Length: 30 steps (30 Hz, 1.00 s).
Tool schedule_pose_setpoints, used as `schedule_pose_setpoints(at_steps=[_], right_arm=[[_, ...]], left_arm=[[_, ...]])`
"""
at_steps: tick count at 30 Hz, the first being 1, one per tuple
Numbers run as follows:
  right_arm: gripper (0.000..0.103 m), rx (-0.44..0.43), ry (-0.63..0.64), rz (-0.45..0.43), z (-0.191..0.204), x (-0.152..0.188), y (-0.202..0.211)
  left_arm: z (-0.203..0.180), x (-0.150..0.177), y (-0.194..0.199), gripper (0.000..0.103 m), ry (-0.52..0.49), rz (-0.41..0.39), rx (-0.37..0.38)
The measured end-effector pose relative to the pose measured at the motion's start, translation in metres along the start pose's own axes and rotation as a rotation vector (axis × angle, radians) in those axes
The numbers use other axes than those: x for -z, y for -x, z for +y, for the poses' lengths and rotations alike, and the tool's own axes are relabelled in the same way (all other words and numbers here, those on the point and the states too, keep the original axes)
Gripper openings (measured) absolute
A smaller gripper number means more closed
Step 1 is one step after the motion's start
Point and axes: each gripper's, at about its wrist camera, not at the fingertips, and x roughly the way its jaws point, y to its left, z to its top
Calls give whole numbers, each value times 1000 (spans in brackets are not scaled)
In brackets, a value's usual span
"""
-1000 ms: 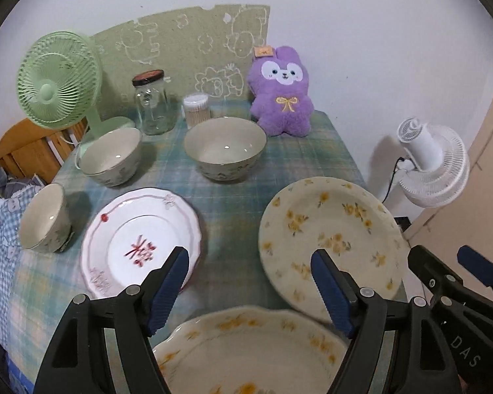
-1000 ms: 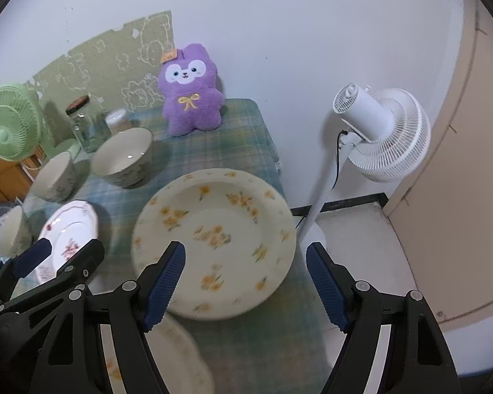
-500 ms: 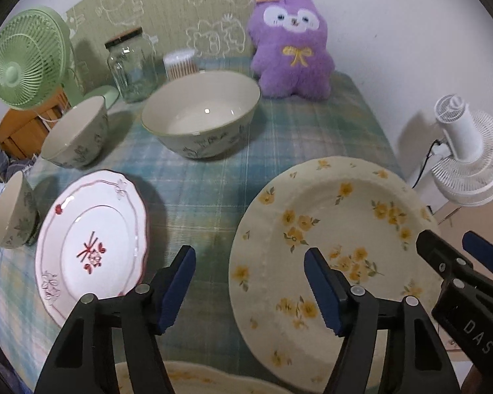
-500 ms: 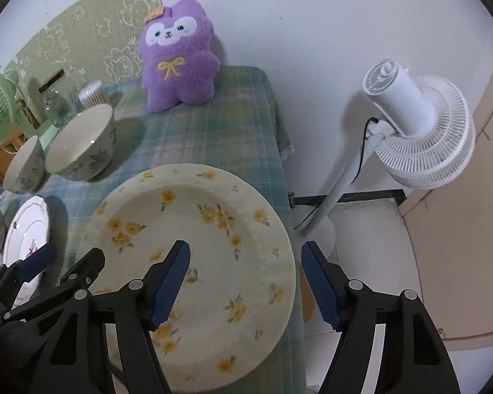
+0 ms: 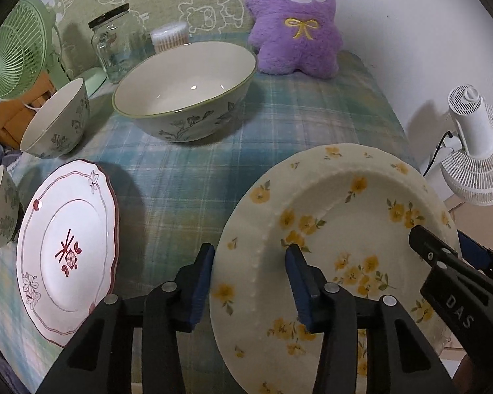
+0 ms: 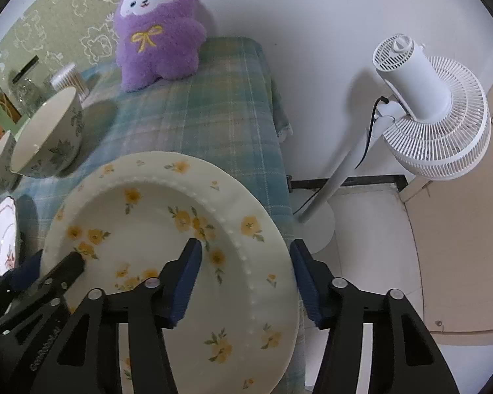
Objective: Organize plates and bowls
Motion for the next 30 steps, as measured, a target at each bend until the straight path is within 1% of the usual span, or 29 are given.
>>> schedule_pose_setpoints(at_steps=[4, 6, 8, 13, 16, 19, 25, 30], right_arm=[[57, -8, -5, 7, -1, -2, -2], [58, -14, -6, 13, -2, -2, -3], [59, -18, -6, 16, -2, -2, -4], [59, -11, -10, 28, 0, -3, -4], [59, 3, -5, 26, 3, -3, -3], [59, -1, -15, 34, 2, -3, -1], [59, 2, -25, 18, 3, -2, 11], [59, -6, -24, 8, 9, -1, 26]], left_arm=[[-2, 0, -1, 49, 8, -3, -3], [-4, 0, -4, 53, 0, -6, -6], [-5, 1, -4, 54, -2, -16, -9], [-9, 2, -4, 54, -20, -24, -26], [-5, 0, -5, 54, -3, -13, -13], [-4, -2, -4, 53, 7, -8, -6], [-2, -10, 8, 52, 1, -43, 6], [6, -11, 22, 52, -1, -55, 9]])
